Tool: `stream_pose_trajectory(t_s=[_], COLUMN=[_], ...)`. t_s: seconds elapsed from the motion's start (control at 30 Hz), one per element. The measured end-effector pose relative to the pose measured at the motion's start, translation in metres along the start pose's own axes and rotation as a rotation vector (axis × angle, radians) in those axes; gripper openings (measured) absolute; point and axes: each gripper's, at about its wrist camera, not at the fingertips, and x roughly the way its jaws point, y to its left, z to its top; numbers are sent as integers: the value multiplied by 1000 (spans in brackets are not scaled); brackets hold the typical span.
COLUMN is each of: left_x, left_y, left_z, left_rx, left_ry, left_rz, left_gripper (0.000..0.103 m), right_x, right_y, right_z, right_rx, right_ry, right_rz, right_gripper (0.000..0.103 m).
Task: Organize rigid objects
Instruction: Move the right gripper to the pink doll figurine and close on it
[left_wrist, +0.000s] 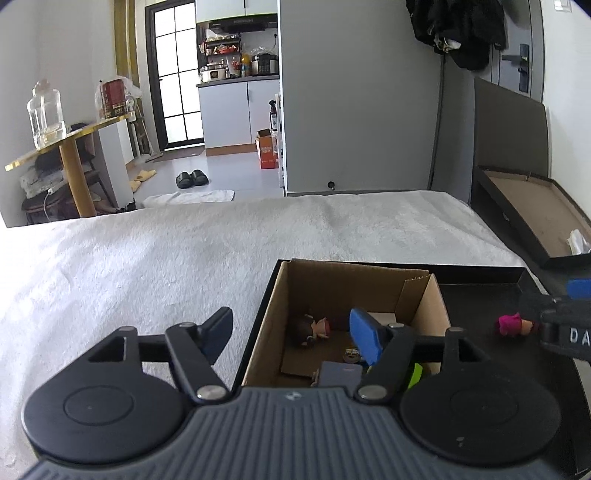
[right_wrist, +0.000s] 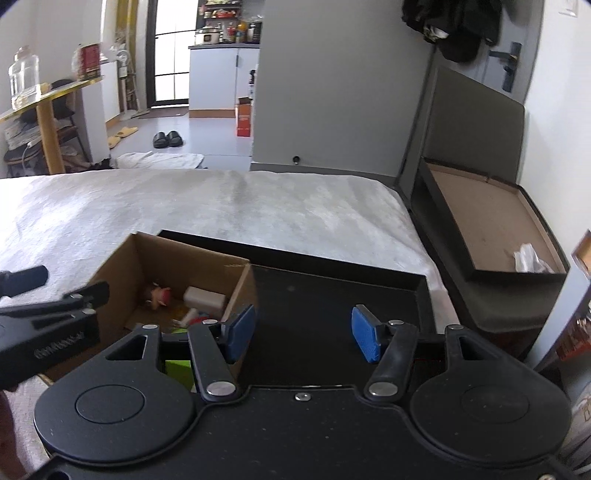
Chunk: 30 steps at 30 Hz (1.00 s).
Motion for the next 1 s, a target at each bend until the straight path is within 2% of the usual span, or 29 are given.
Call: stream_pose_trajectory(t_s=[0.2, 0.37, 0.73, 0.87, 1.0], left_x=[2, 4, 19, 26, 32], left_y=[-11, -27, -65, -73, -82], left_z=[4, 5, 3, 0, -3], left_rx=[40, 79, 181, 204, 238], left_ry=[9, 9, 24, 41, 56], left_rz=[17, 23, 72, 93, 116], left_gripper=[71, 72, 72, 72, 72], right_x=[12, 31, 69, 84, 98], right_y=[-23, -39, -76, -84, -97], right_z=[-12, -23, -38, -41, -46], right_rx=[48, 46, 58, 24, 55], right_ry=[-3, 4, 4, 10, 17], right_rz=[-3, -5, 16, 36, 33], right_gripper=[62, 72, 82, 88, 88])
